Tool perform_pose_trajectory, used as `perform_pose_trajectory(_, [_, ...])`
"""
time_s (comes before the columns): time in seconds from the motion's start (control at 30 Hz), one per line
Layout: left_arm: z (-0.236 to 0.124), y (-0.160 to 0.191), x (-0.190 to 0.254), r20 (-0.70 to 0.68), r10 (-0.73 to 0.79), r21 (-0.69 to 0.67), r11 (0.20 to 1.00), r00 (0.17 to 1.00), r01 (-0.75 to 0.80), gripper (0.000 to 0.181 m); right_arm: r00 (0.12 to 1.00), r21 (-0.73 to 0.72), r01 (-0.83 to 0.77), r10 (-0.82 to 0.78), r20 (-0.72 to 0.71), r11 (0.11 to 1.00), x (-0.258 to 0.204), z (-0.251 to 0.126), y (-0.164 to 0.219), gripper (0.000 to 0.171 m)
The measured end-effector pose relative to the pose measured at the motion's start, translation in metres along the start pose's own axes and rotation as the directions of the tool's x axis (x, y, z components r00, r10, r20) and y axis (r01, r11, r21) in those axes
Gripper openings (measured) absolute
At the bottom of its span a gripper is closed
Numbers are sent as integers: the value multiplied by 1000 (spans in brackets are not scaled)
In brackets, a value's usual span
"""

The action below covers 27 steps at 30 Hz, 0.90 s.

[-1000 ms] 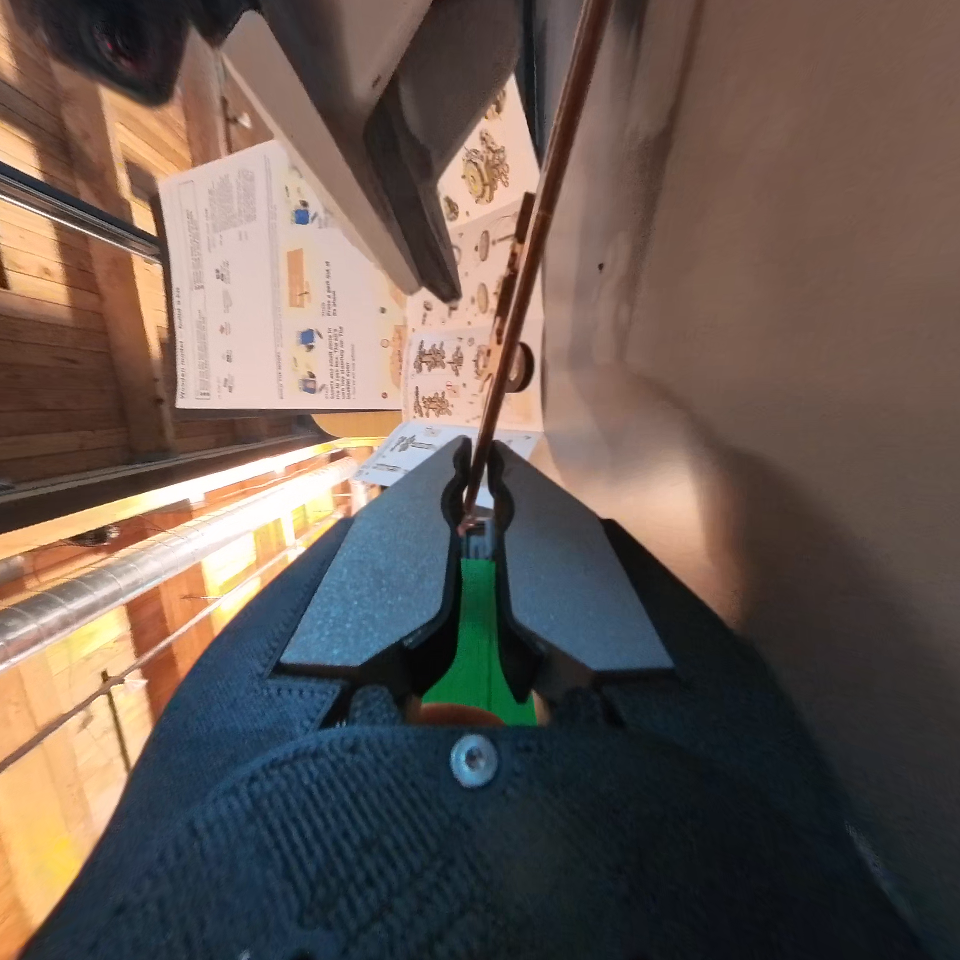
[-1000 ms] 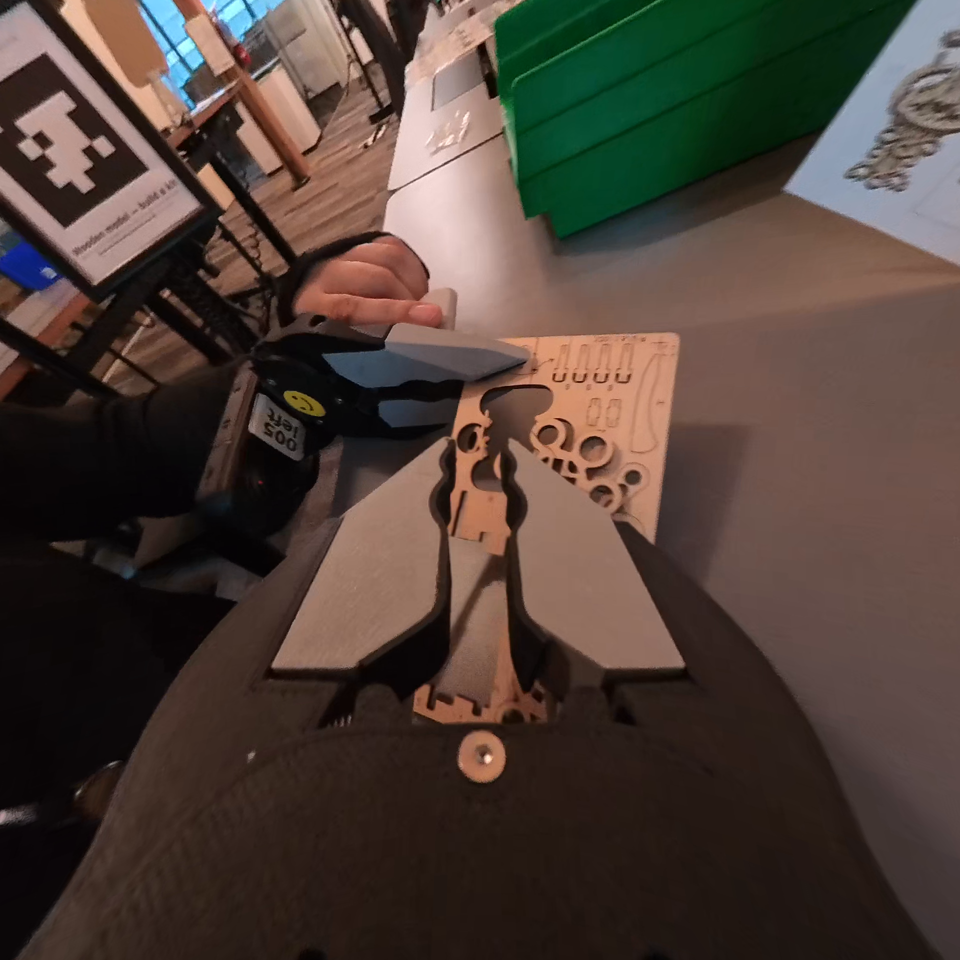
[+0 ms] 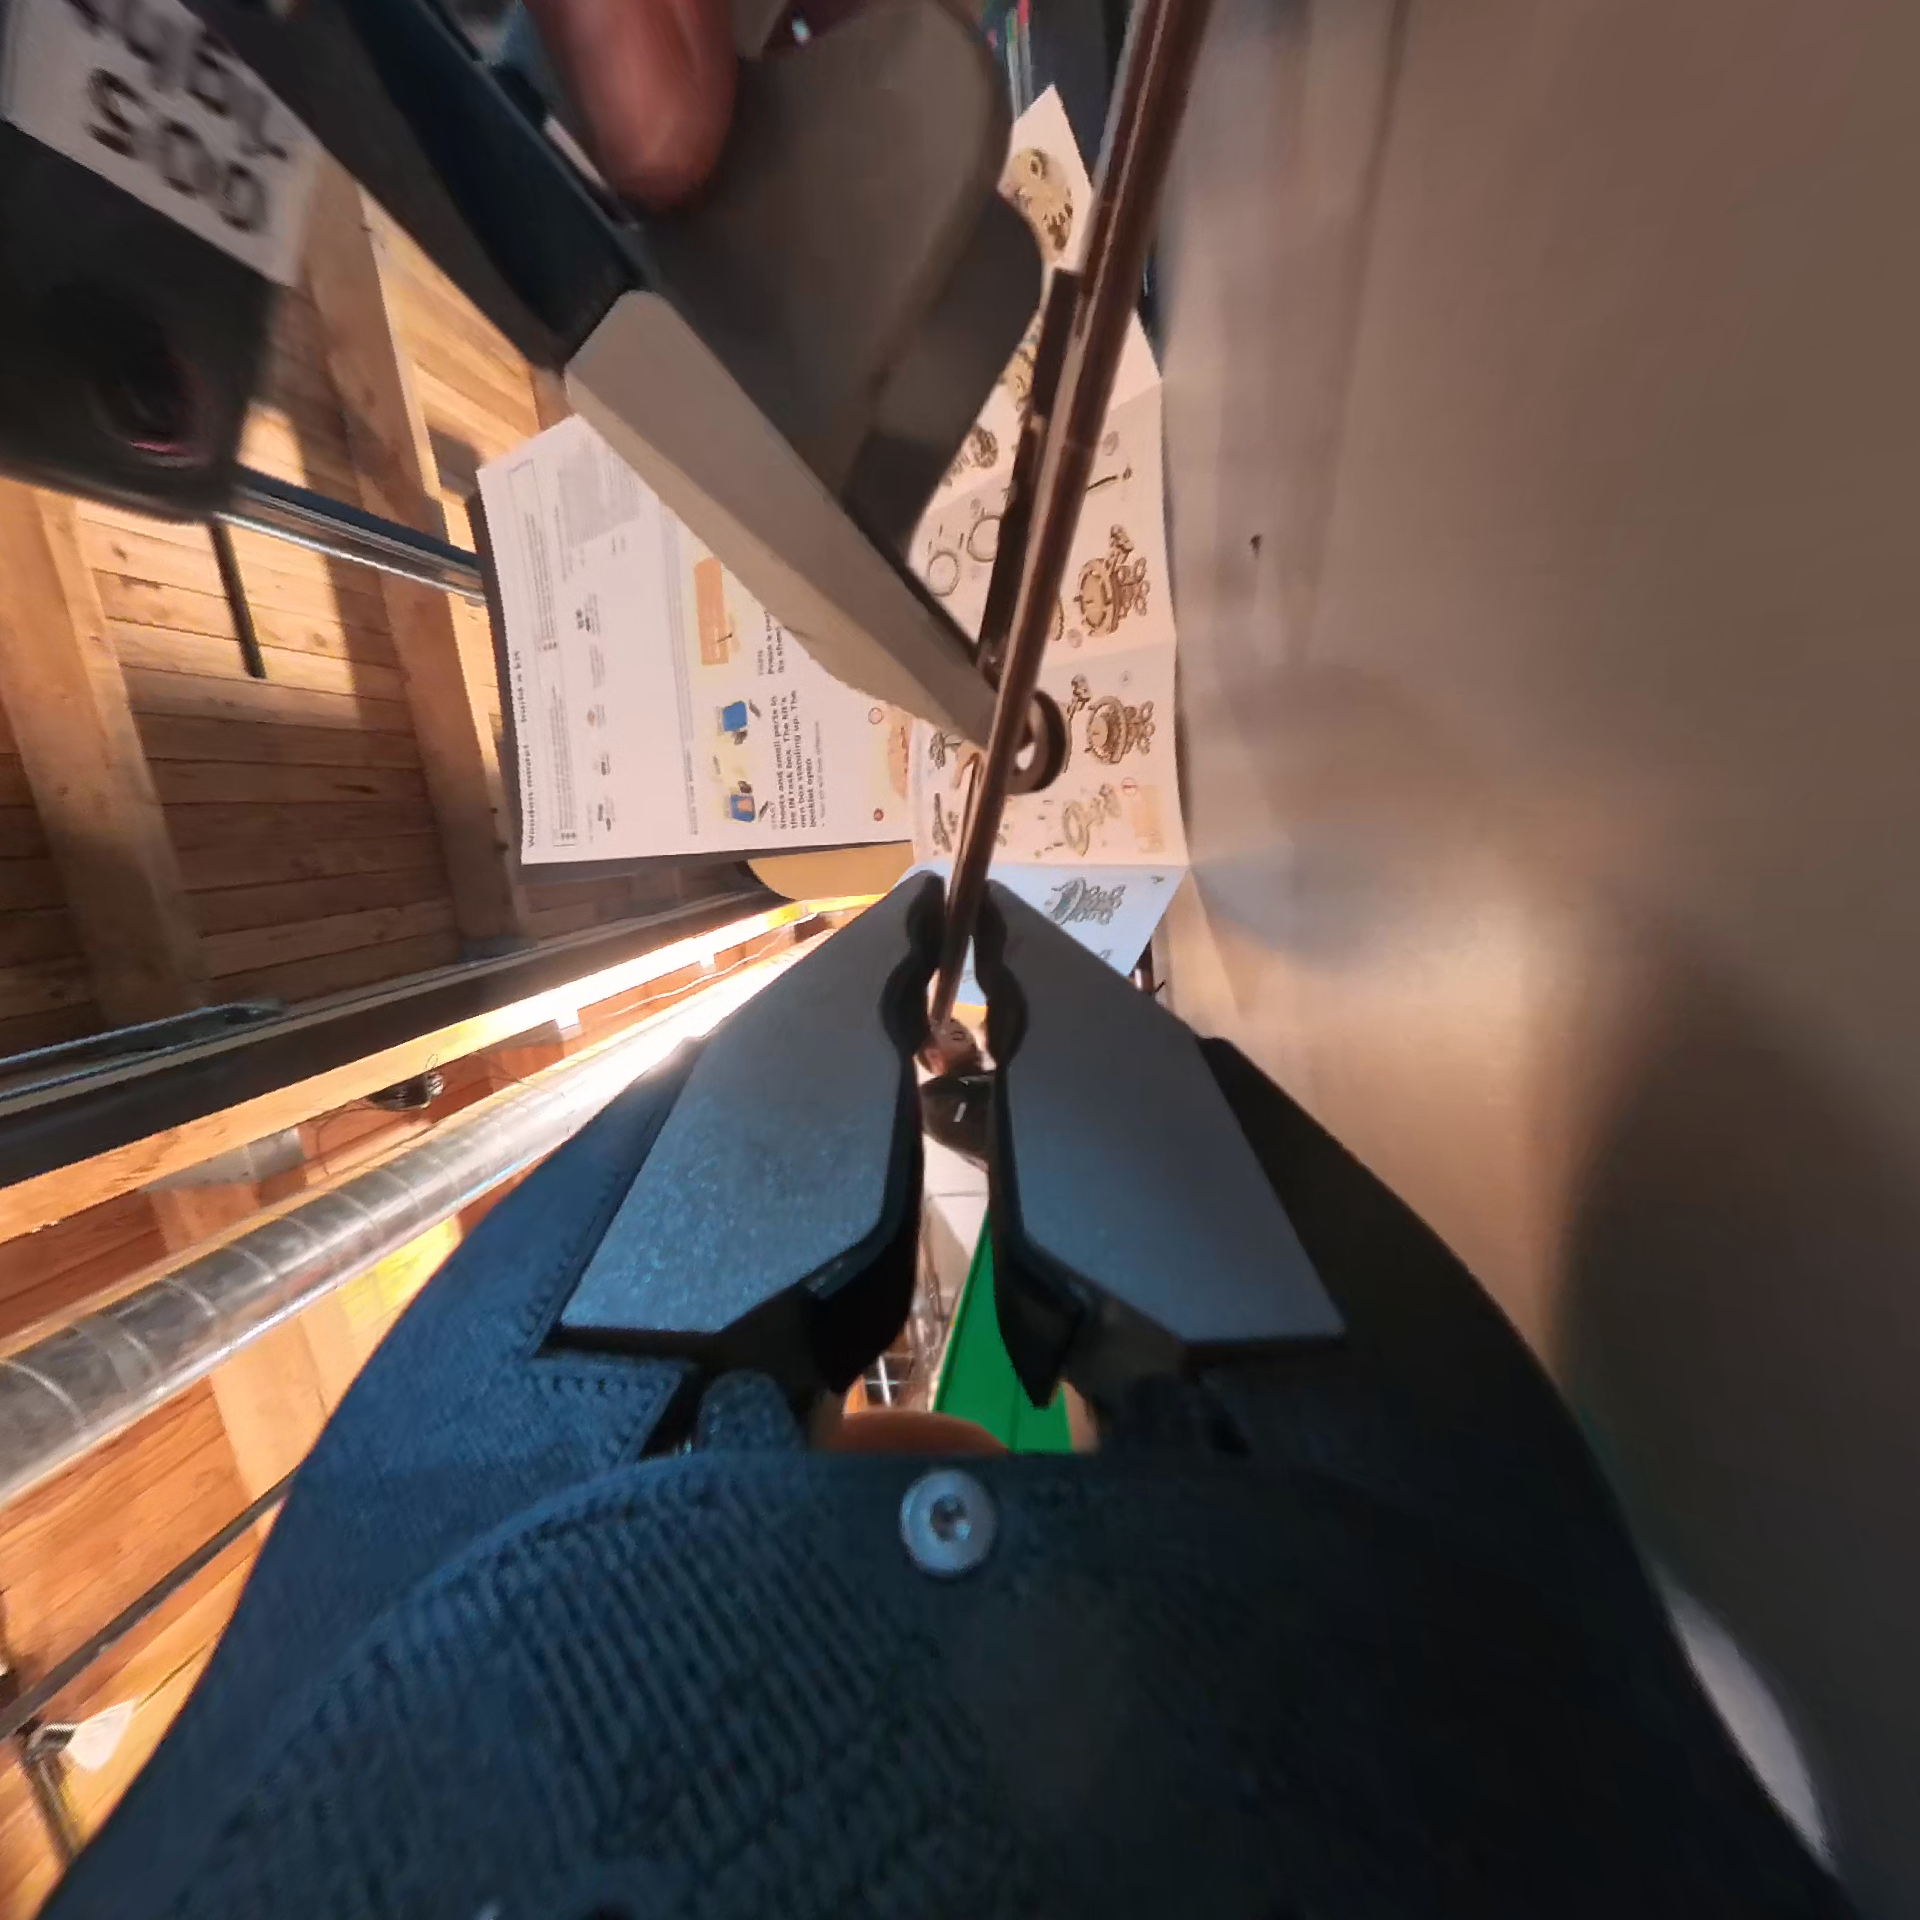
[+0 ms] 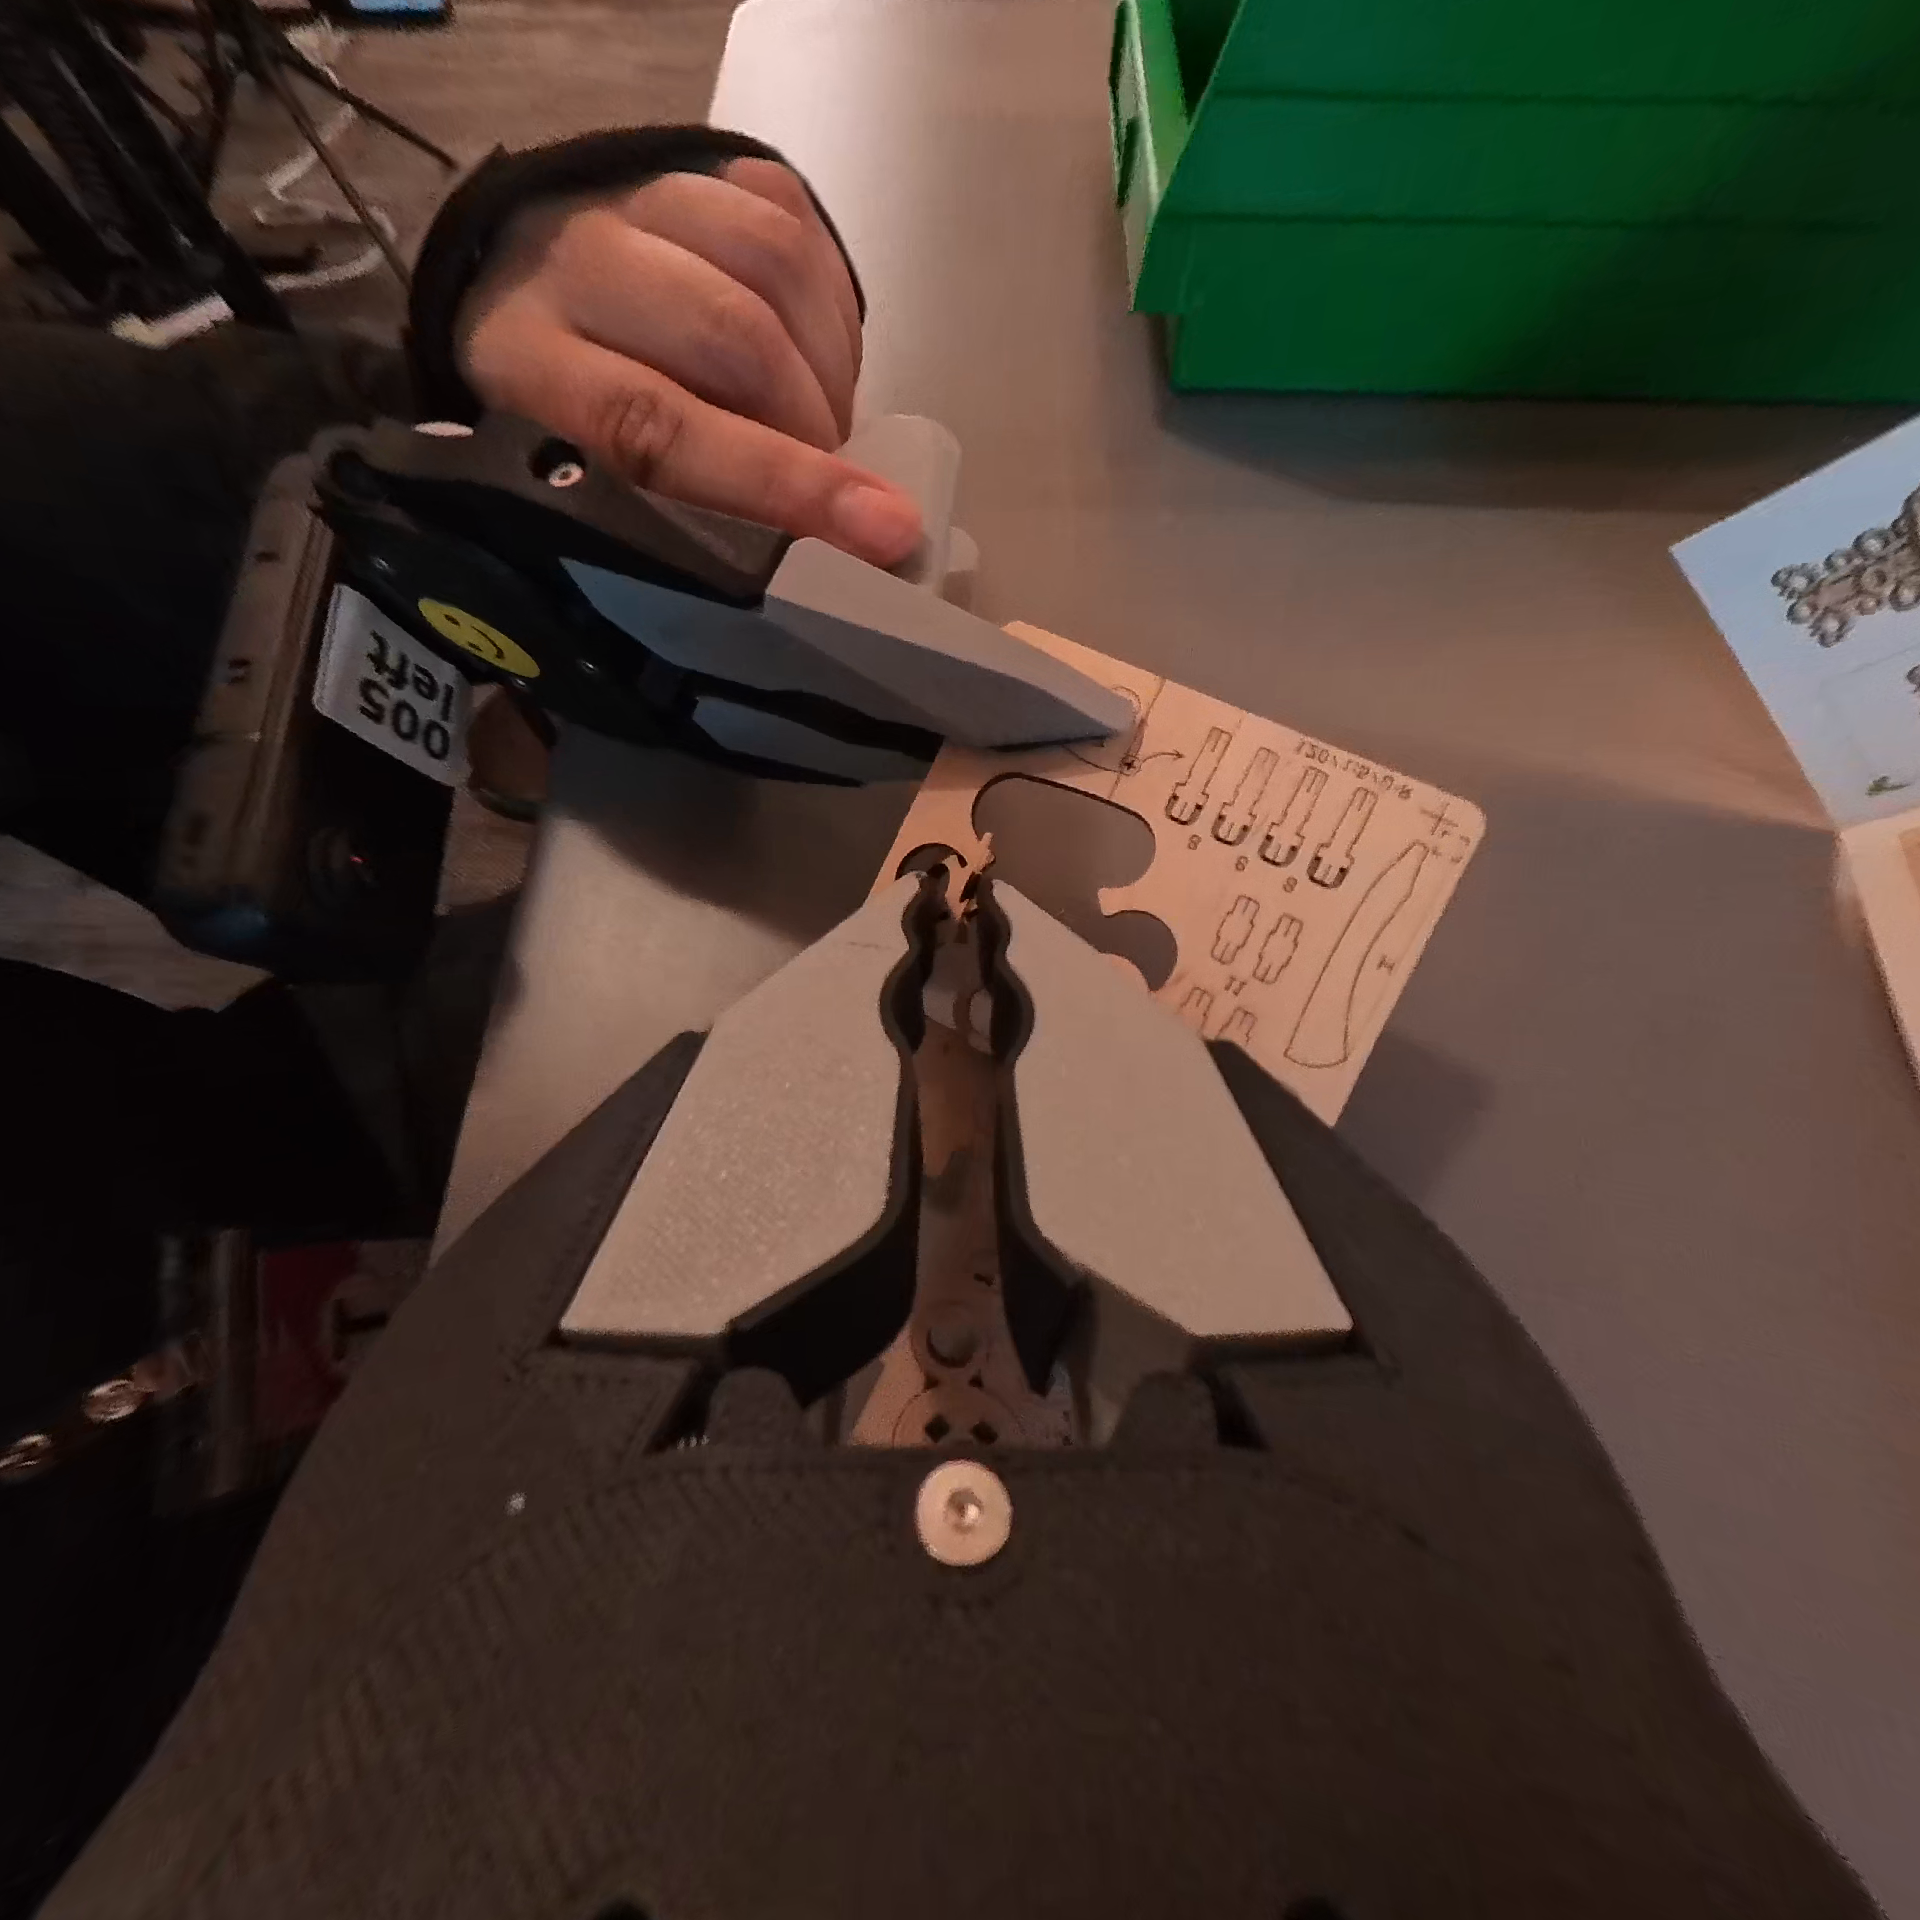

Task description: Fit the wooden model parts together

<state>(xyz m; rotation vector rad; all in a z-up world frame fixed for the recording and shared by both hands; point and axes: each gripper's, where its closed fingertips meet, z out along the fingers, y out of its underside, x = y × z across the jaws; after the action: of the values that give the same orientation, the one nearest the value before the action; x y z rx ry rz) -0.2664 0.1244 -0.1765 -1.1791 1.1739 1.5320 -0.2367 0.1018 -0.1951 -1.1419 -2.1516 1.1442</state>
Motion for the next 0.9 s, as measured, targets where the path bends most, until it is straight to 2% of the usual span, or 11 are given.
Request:
perform_pose_trajectory(0.17, [1,1,7,-54,-28,-4,1000,998,28,2,994,-37,86,-88,-71,996,2,3,3,1])
perform_pose_trajectory(0.27, [1,2,12,-91,-58,-13,998,994,57,2,960,-98,212,-226,-165,972,4,4,4,0])
perform_pose_trajectory(0.33, [1,3,14,-106,-76,-18,997,991,75,2,909,-156,313,-343,-235,937,4,6,4,0])
perform_pose_trajectory(0.43, [2,4,16,-125,-127,-14,992,984,126,4,782,-258,470,-534,-323,844,6,6,2,0])
perform_pose_trajectory(0.5, [2,3,16,-135,-156,-7,988,978,157,4,718,-296,523,-601,-353,799,6,5,1,0])
perform_pose_trajectory(0.57, [2,4,14,-128,-181,-8,983,975,181,4,701,-285,533,-605,-378,797,6,3,-2,0])
perform_pose_trajectory(0.77, [1,9,14,-147,-242,-31,970,959,240,0,785,-198,411,-456,-420,890,20,-6,-5,0])
perform_pose_trajectory(0.9, [2,8,13,-128,-205,-27,979,970,203,1,802,-170,391,-425,-419,905,20,-7,-4,1])
